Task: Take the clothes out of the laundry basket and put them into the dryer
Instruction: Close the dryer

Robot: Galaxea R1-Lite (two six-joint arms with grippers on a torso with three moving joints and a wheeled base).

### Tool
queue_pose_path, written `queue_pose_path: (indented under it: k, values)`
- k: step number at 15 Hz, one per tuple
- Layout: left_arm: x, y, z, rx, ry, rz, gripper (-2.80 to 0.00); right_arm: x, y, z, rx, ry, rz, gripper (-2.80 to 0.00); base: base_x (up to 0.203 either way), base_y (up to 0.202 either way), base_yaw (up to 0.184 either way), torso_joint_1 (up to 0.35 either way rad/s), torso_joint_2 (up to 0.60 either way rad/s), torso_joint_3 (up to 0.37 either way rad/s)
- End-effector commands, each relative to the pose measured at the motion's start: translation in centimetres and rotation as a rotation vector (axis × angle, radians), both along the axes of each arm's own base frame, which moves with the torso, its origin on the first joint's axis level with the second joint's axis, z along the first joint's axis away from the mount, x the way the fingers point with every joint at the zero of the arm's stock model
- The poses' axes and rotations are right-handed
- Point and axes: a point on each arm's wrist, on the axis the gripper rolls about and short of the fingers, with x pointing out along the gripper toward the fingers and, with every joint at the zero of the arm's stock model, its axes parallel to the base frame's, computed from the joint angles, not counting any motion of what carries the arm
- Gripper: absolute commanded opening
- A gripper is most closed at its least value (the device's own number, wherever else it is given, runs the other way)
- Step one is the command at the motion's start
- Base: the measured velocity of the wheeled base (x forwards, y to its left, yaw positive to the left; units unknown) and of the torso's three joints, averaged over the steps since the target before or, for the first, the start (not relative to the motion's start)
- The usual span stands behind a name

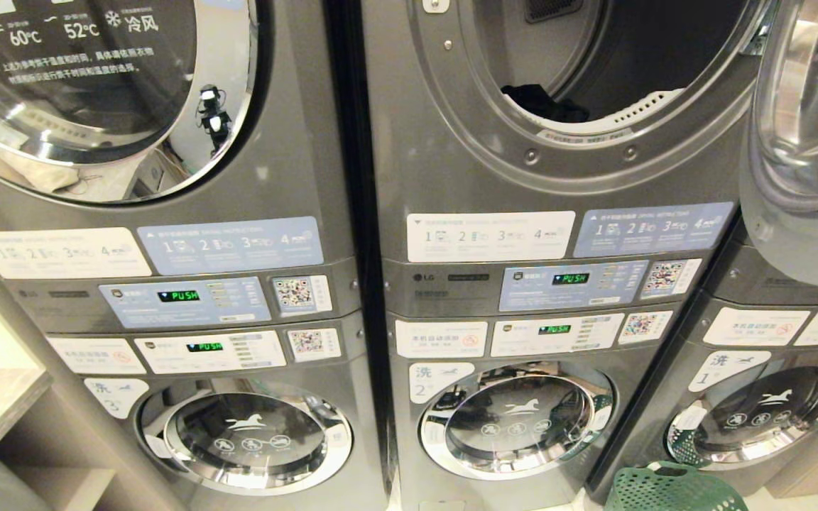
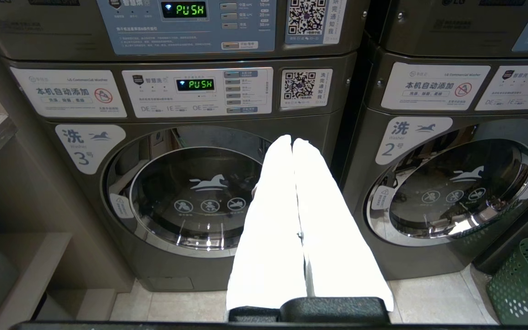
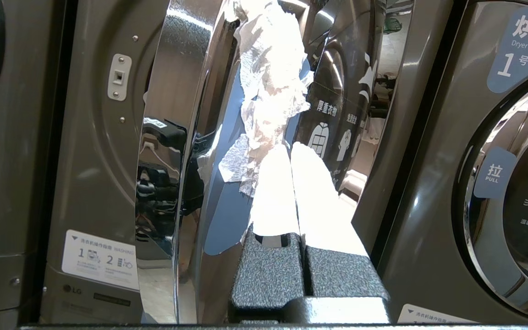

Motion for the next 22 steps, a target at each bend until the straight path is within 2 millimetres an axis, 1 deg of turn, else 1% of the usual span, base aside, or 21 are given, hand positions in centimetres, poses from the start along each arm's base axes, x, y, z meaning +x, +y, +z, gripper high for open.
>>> queue_pose_path:
  k: [1,6,9,11,13,14,16,19,21,22]
  values:
    - [0.0,0.0,0.0,0.001,-0.001,0.001,-2.80,0.0,0.0,0.0,-0.002,-0.001,0.001,-2.80,0.000,0.000,0.000,0.000,0.00,0.000]
    - [0.0,0.0,0.0,0.001,-0.001,0.001,-2.80,0.0,0.0,0.0,0.000,0.001,0.001,-2.80,0.000,0.000,0.000,0.000,0.00,0.000]
    - [0.0,0.0,0.0,0.001,-0.001,0.001,-2.80,0.2,0.0,-0.6,0.000,0.017,-0.001,-2.80,0.000,0.000,0.000,0.000,0.00,0.000]
    - [0.0,0.0,0.0,0.001,-0.001,0.001,-2.80,0.2,0.0,-1.4,-0.007,0.034,-0.006,-2.80,0.000,0.000,0.000,0.000,0.00,0.000]
    - [0.0,0.0,0.0,0.001,-0.001,0.001,-2.80,-0.2,0.0,-0.8,0.000,0.015,-0.001,-2.80,0.000,0.000,0.000,0.000,0.00,0.000]
    - [0.0,0.0,0.0,0.001,-0.001,0.001,-2.80,0.0,0.0,-0.9,0.009,0.023,0.008,-2.80,0.000,0.000,0.000,0.000,0.00,0.000]
    - [0.0,0.0,0.0,0.001,-0.001,0.001,-2.80,1.0,0.0,-0.9,0.029,0.056,0.038,-2.80,0.000,0.000,0.000,0.000,0.00,0.000]
    - [0.0,0.0,0.0,-0.001,-0.001,0.001,-2.80,2.2,0.2,-1.5,0.019,0.111,0.152,-2.80,0.000,0.000,0.000,0.000,0.00,0.000]
    - [0.0,0.0,0.0,0.001,-0.001,0.001,-2.80,3.8,0.3,-1.5,0.002,0.139,0.198,-2.80,0.000,0.000,0.000,0.000,0.00,0.000]
    - [0.0,0.0,0.0,0.001,-0.001,0.001,-2.80,5.1,0.4,-1.4,-0.008,0.136,0.217,-2.80,0.000,0.000,0.000,0.000,0.00,0.000]
